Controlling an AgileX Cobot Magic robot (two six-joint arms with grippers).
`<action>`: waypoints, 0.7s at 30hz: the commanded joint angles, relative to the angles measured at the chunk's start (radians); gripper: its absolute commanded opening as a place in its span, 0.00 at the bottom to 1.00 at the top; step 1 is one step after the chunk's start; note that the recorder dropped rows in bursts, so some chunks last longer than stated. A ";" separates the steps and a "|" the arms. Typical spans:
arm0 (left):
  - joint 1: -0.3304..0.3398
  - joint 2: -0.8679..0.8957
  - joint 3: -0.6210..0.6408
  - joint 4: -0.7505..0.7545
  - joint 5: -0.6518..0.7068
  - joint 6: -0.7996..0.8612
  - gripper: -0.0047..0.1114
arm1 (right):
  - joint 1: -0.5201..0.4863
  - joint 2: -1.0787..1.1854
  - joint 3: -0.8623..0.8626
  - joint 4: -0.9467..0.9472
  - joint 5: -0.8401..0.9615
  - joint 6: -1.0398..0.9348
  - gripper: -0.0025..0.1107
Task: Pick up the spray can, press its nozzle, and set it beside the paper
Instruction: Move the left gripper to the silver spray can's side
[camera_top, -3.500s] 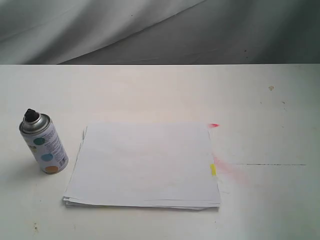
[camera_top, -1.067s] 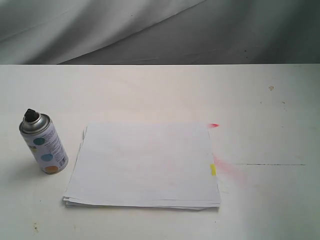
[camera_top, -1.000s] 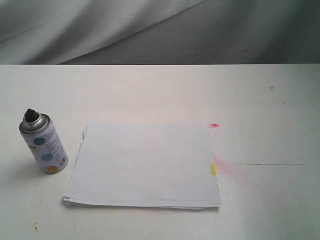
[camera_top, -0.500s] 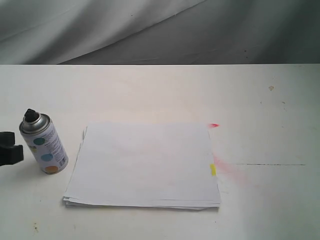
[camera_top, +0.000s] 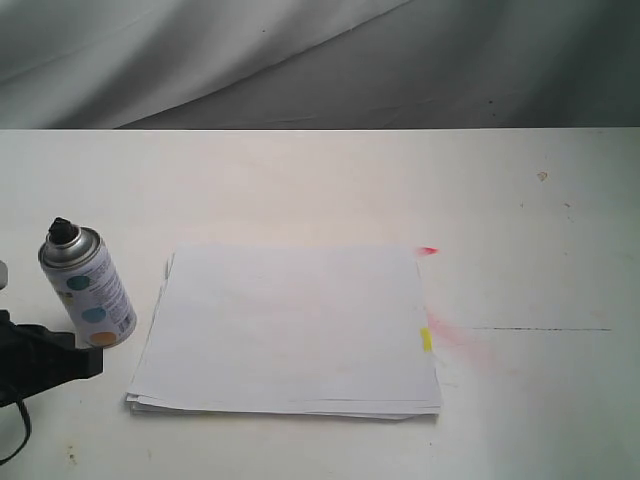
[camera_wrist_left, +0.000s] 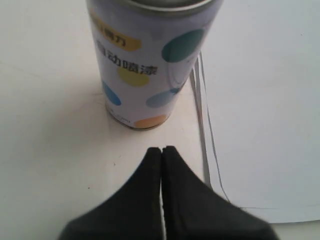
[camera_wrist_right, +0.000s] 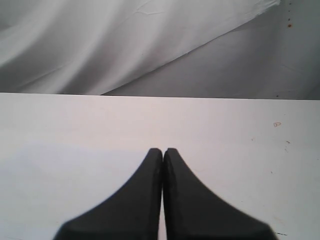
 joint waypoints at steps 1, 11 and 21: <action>-0.005 0.005 0.003 0.000 -0.022 -0.054 0.06 | -0.001 -0.005 0.004 -0.002 0.002 0.001 0.02; -0.005 0.005 0.003 0.000 -0.023 -0.077 0.88 | -0.001 -0.005 0.004 -0.002 0.002 0.001 0.02; -0.005 0.005 0.003 0.007 -0.171 -0.068 0.91 | -0.001 -0.005 0.004 -0.002 0.002 0.001 0.02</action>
